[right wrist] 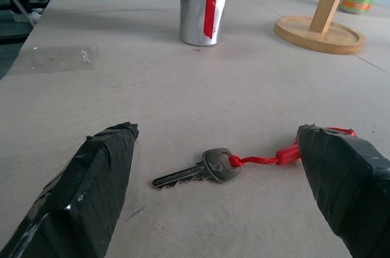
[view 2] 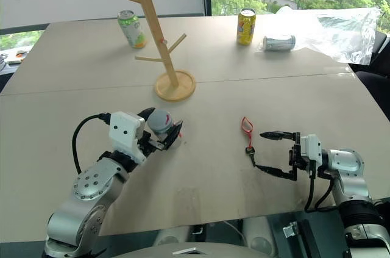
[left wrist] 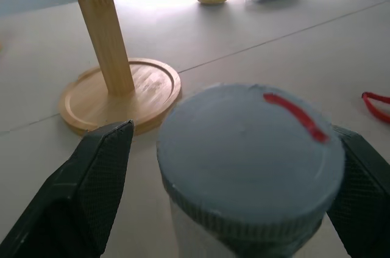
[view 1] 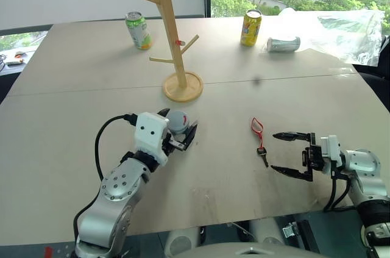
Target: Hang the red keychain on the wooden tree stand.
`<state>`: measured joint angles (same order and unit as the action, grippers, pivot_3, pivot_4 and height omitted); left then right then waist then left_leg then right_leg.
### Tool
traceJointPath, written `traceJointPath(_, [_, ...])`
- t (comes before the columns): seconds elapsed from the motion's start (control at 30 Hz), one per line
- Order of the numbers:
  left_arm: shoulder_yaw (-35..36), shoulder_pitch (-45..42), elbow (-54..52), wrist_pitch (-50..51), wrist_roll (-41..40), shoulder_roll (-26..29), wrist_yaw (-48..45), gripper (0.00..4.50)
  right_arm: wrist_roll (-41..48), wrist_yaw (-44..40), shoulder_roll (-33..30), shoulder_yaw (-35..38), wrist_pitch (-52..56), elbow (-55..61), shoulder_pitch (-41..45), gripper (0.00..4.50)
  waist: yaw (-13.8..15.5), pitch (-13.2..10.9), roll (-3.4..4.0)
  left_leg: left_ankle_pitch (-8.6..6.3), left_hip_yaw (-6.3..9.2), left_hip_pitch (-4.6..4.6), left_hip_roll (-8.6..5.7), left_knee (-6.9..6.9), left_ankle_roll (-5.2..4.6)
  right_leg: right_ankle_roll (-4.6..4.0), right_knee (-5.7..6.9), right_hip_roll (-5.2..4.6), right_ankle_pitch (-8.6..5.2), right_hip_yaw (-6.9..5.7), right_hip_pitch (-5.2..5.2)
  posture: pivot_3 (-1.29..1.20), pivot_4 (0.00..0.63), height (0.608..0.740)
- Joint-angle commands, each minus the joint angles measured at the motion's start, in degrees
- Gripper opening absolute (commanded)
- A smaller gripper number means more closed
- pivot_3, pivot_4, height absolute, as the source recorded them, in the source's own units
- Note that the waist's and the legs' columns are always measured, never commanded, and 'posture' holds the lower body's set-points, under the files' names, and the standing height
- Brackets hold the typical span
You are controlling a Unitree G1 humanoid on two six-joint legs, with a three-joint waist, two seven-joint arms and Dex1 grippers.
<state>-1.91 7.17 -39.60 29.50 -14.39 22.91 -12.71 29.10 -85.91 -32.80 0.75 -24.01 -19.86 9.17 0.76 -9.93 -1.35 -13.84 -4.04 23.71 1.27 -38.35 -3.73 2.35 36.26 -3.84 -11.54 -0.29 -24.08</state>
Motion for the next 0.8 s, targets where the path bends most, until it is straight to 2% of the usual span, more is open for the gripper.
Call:
traceJointPath(0.03, [-1.0, 0.4, 0.0, -0.5, 1.6, -0.5, -0.1, 4.46, 0.8, -0.7, 0.0, 1.2, -0.2, 2.3, -0.1, 4.5, 0.0, 0.0, 0.0, 0.0, 0.0, 0.0, 0.0, 0.0, 0.0, 0.0, 0.0, 0.0, 0.0, 0.0, 0.0, 0.0, 0.15, 0.74])
traceJointPath(0.27, [-1.8, 1.5, 0.8, -1.3, 3.1, -0.6, -1.3, 4.46, 0.8, -0.4, -0.1, 1.4, 0.0, 2.6, -0.2, 4.5, 0.0, 0.0, 0.0, 0.0, 0.0, 0.0, 0.0, 0.0, 0.0, 0.0, 0.0, -0.12, 0.0, -0.01, -0.01, 0.0, 0.15, 0.74])
traceJointPath(0.37, [-1.6, 1.4, 2.0, -2.2, 3.5, -1.1, -1.8, 3.79, 0.7, -0.1, 0.1, 1.3, 0.2, 2.7, 0.0, 4.5, 0.0, 0.0, 0.0, 0.0, 0.0, 0.0, 0.0, 0.0, 0.0, -0.01, 0.0, -0.16, 0.0, -0.01, -0.01, 0.0, 0.15, 0.74])
traceJointPath(0.43, [-1.0, 0.8, 3.3, -2.4, 4.0, -1.9, -1.0, 2.84, 0.6, 0.1, 0.1, 1.2, 0.3, 2.7, 0.2, 4.5, 0.0, 0.0, 0.0, 0.0, 0.01, 0.01, 0.0, 0.0, 0.0, 0.0, 0.0, -0.18, 0.0, -0.01, -0.01, 0.0, 0.15, 0.74])
traceJointPath(0.47, [-0.7, 0.4, 3.8, -2.4, 4.2, -2.4, -0.5, 2.57, 0.6, 0.1, 0.2, 1.2, 0.3, 2.7, 0.2, 4.5, 0.0, 0.0, 0.0, 0.0, 0.01, 0.0, 0.0, 0.0, 0.0, 0.0, 0.0, -0.18, 0.0, -0.01, -0.01, 0.0, 0.15, 0.74])
traceJointPath(0.6, [3.3, -2.2, 6.4, -3.1, 5.1, -6.1, 3.8, 2.57, 0.6, 0.5, 0.3, 1.3, 0.3, 3.0, 0.4, 4.5, 0.0, 0.0, 0.0, 0.0, 0.02, 0.0, 0.0, 0.0, 0.0, 0.0, 0.01, -0.17, 0.0, -0.02, -0.01, 0.0, 0.15, 0.74])
traceJointPath(0.8, [21.5, -13.2, 17.6, -4.3, 8.9, -12.4, 23.7, 2.57, 0.5, 2.7, 1.3, 1.4, 0.9, 4.2, 1.9, 4.5, 0.0, 0.0, -0.01, 0.01, 0.07, 0.01, -0.01, -0.03, -0.01, 0.0, 0.07, -0.09, 0.02, -0.06, 0.0, 0.0, 0.15, 0.74])
